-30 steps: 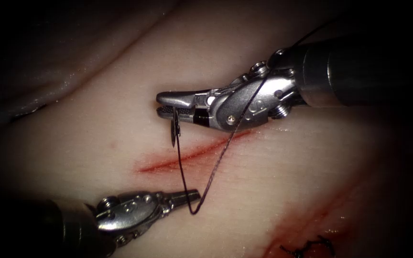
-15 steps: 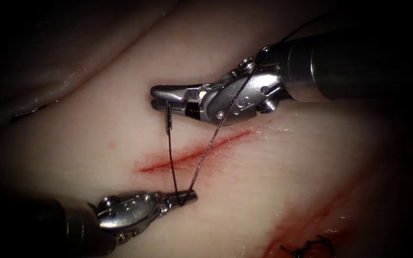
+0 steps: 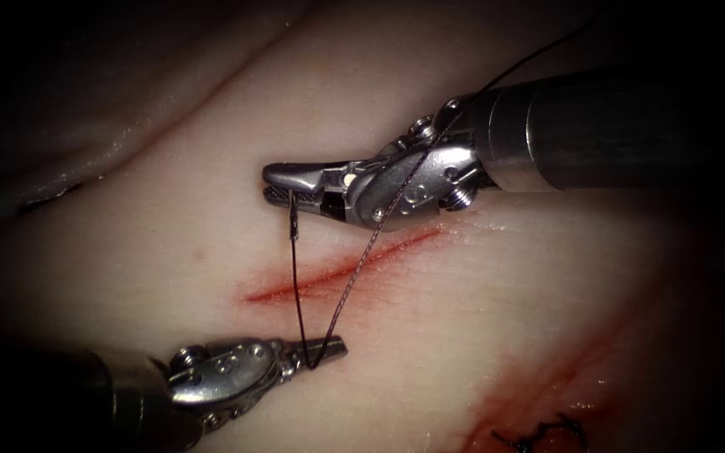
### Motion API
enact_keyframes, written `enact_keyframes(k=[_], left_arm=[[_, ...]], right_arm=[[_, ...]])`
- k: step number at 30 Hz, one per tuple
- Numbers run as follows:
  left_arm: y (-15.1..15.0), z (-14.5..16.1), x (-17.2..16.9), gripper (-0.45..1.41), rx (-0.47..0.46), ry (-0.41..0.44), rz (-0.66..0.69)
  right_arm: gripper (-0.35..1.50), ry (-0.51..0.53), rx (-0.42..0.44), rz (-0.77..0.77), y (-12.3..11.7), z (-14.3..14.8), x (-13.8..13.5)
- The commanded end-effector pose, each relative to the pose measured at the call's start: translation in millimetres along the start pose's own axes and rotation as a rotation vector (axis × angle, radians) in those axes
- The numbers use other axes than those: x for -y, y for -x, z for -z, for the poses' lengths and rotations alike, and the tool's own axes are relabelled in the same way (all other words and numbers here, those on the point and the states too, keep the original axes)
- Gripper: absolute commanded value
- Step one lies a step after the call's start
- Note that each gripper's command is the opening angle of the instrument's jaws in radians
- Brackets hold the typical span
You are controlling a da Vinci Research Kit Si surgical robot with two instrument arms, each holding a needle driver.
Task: Wound Closure
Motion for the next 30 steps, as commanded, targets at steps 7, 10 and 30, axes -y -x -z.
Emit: enact_keyframes(k=[7,10,30], left_arm=[[0.6,-0.6,-0.2,-0.11,0.002,0.002,0.002],[0.6,-0.6,-0.2,-0.11,0.002,0.002,0.002],[0.1,-0.4,-0.1,-0.08,0.005,0.005,0.007]], right_arm=[[-0.35,0.026,0.012,-0.011,0.3,-0.5,-0.8],[-0.35,0.026,0.012,-0.011,0.3,-0.6,-0.9],[-0.35,0.027,0.013,-0.004,0.3,-1.0,-0.2]])
